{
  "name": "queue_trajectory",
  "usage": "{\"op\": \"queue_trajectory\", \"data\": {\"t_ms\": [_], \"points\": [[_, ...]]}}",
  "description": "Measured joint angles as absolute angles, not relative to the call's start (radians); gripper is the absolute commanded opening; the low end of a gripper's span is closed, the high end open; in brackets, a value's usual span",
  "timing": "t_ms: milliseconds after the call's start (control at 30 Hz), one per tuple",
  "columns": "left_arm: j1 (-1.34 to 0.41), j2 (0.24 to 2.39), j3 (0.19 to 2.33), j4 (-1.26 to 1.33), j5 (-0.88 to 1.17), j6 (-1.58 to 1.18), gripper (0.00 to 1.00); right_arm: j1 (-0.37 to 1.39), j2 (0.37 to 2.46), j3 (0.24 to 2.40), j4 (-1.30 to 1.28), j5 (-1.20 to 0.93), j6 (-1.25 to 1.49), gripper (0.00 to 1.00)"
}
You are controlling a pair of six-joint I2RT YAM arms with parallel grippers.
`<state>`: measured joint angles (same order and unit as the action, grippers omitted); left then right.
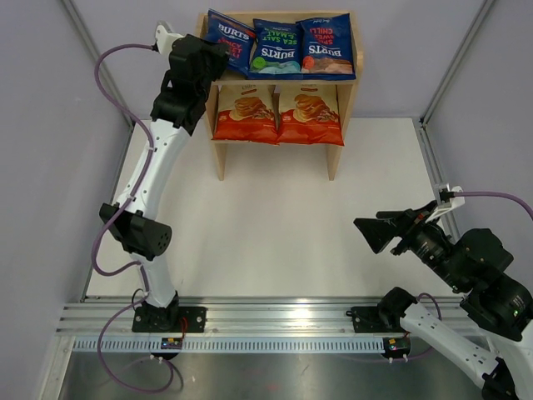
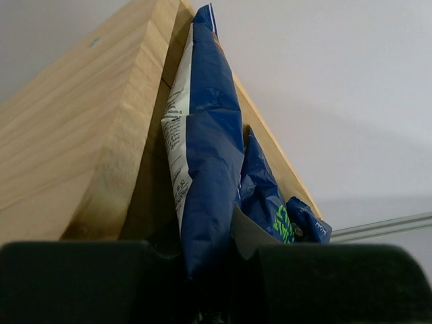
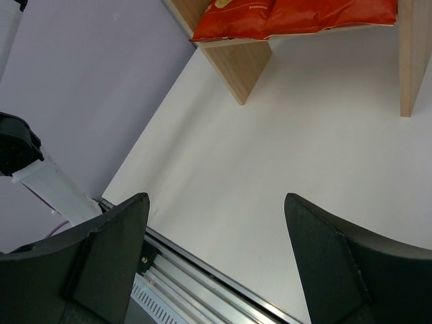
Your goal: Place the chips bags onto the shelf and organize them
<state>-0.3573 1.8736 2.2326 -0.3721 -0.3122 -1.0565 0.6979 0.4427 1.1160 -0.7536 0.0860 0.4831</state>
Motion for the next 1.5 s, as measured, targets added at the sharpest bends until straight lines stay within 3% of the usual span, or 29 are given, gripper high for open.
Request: {"op": "queue_trajectory", "data": {"t_ms": [500,600,667,833,1233,1500], "points": [[-0.373,1.888,2.247,-0.418,-0.312,-1.174,0.13,0.698,0.409,1.116,-0.778,0.086,0.495,0.89],[-0.374,1.894,2.257,-0.427,-0.307,-1.188,0.2,0.698,0.406,1.116,-0.786,0.086,0.495,0.89],[-0.375,1.895,2.259,-0.429,-0.301,-1.195,0.33,0.698,0.404,1.116,-0.788,0.086,0.495,0.89],[-0.389,1.893,2.267,-0.451,-0.298,-1.199,0.45,0.698,0.389,1.116,-0.792,0.087,0.495,0.89],[-0.389,1.879,2.324,-0.59,-0.337,-1.141,0.65,0.698,0.38,1.116,-0.792,0.086,0.495,0.89],[-0.387,1.83,2.292,-0.632,-0.337,-1.097,0.71,0.698,0.38,1.116,-0.792,0.085,0.496,0.89]]}}
